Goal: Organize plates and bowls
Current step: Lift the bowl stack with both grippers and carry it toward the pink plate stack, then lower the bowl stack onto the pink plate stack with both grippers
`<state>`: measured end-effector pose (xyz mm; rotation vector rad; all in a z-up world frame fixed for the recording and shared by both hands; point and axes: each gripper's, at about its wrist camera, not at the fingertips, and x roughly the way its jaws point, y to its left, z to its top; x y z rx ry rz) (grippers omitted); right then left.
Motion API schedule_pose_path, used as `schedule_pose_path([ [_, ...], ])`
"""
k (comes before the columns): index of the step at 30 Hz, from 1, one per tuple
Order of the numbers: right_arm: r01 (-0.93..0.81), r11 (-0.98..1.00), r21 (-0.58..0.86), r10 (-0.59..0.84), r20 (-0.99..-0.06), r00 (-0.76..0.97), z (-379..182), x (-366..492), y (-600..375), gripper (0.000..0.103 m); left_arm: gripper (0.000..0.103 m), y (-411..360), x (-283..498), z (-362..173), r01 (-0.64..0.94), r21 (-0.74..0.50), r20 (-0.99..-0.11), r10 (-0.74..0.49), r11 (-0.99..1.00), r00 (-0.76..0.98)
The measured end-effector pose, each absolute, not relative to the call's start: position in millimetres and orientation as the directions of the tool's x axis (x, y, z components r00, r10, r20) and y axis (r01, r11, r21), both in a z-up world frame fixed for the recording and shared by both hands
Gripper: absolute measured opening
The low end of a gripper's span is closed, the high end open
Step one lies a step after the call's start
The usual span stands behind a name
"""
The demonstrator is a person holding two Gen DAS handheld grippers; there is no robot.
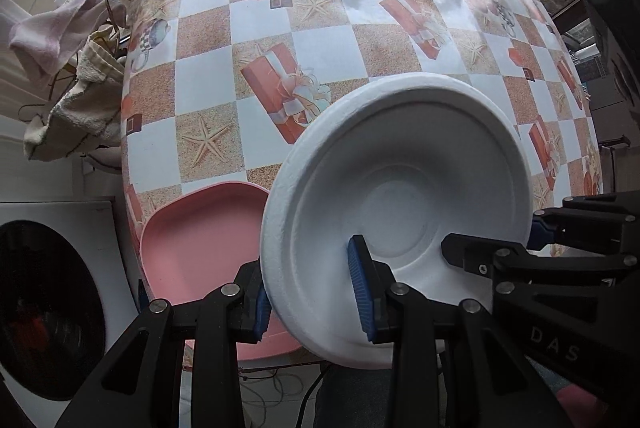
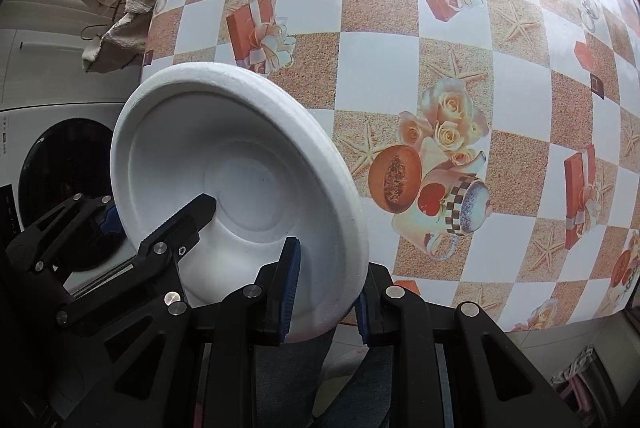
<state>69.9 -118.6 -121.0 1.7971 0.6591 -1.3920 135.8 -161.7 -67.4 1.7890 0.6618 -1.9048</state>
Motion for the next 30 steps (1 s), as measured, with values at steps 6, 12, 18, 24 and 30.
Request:
schedule_pose_path([
  [6, 0.826, -0.506, 0.248, -0.029, -0.962, 0.271, -116.3, 93.8, -149.1, 0.027, 0.038, -184.9, 158.3, -63.1, 0.677, -0.043, -0.998, -0.003, -0.735, -0.067],
  [12, 0.87, -0.426, 0.248, -0.006, -0.963, 0.271, -113.8, 118.1, -173.3, 0.027, 0.038, -200.6, 183.2, -62.2, 0.735, -0.041, -0.998, -0.006, -0.677, -0.061],
  [18, 0.901, -0.359, 0.245, 0.026, -0.962, 0.272, -120.5, 142.0, -194.4, 0.027, 0.038, -209.4, 203.8, -64.3, 0.77, -0.031, -0.999, -0.007, -0.637, -0.046],
  [24, 0.915, -0.318, 0.248, 0.056, -0.959, 0.279, -133.3, 161.3, -214.4, 0.027, 0.038, -216.8, 218.9, -72.0, 0.801, -0.018, -1.0, -0.001, -0.599, -0.023],
  [30, 0.912, -0.321, 0.254, 0.079, -0.953, 0.293, -151.0, 168.0, -226.9, 0.027, 0.038, -218.2, 225.7, -83.2, 0.811, -0.008, -1.0, 0.01, -0.586, -0.002],
])
